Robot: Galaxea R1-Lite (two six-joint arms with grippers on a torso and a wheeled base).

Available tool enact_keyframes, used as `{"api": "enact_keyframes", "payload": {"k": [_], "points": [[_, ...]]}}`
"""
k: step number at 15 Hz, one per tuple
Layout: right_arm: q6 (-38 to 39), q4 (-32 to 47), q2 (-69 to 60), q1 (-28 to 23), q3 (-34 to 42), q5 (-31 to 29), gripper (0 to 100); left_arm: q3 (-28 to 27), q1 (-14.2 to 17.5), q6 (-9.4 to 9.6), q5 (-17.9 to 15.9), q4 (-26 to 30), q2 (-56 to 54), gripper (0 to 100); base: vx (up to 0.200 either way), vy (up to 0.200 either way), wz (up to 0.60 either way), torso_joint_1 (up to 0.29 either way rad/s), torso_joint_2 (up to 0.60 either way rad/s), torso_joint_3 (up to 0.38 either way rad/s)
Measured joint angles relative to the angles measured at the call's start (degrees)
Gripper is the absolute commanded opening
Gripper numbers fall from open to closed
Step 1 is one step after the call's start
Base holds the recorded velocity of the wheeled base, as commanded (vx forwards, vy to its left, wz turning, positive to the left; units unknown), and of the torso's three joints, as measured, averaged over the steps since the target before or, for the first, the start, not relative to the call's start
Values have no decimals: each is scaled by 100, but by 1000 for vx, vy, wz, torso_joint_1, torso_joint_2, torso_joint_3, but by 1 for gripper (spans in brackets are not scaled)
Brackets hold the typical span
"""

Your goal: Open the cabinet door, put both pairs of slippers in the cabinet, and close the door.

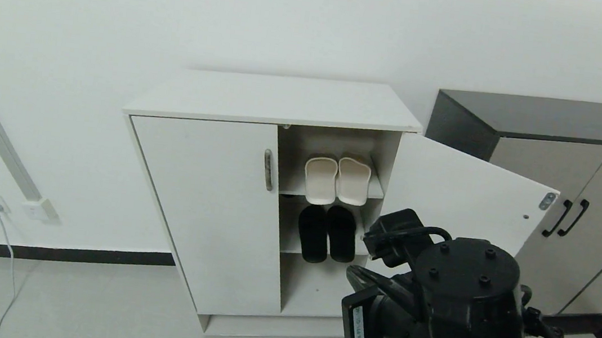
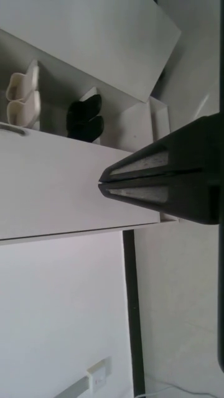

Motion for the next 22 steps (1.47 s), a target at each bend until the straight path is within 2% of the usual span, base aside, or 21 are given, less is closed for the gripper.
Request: {"api": "enact_keyframes", "payload": {"k": [15,22], "points": [[-62,-7,7,0,41,0,0,0,0,-2,0,0,0,0,0,0,0,222,-545,-325],[-60,-7,7,-11,41,1,0,0,0,0,0,0,0,0,0,0,0,192,-417,-229]]}}
